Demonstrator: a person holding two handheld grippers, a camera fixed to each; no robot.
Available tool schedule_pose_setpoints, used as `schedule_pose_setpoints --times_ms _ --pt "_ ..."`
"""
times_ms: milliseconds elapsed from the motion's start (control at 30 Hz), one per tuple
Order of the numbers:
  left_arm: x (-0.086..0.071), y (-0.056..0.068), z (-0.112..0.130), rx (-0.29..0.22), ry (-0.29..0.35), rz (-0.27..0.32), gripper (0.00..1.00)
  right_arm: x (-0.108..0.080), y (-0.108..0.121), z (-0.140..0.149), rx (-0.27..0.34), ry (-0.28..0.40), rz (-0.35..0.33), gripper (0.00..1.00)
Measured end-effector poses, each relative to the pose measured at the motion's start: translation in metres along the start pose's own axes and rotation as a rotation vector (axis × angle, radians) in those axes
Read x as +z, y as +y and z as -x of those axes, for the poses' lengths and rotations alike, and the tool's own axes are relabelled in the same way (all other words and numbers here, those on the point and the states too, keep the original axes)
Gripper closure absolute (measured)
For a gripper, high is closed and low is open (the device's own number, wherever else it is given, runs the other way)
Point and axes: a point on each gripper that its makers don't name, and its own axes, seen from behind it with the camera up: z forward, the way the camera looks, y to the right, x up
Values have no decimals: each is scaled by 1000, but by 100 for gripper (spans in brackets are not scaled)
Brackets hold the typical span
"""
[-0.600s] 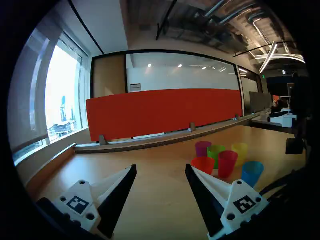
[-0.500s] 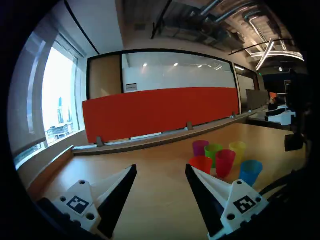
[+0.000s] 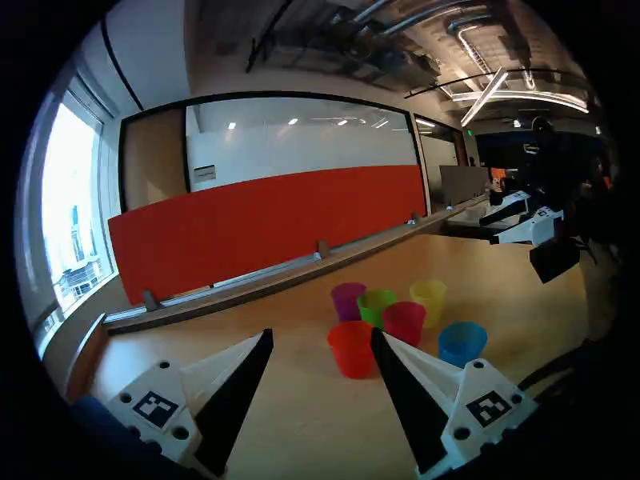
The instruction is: Pour water
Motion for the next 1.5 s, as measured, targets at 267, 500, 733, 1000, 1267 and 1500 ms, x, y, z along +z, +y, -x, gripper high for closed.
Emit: schedule_pose_setpoints --times_ms 267,500,733,1000,1267,1500 --pt "13 13 11 -27 -62 91 10 4 -15 5 -62 -57 -105 0" --pt "20 23 23 -46 -117 160 10 5 -27 12 -112 -95 -178 0" --pt "24 26 29 -49 -136 179 10 6 -38 24 -143 -128 -235 0" --pt "27 26 34 -50 -154 186 10 10 -48 38 -141 -156 -282 0" --pt "28 27 40 -57 -166 195 10 17 -61 49 -130 -176 -323 0" --pt "29 25 45 -59 -178 195 10 24 -78 60 -125 -196 -372 0"
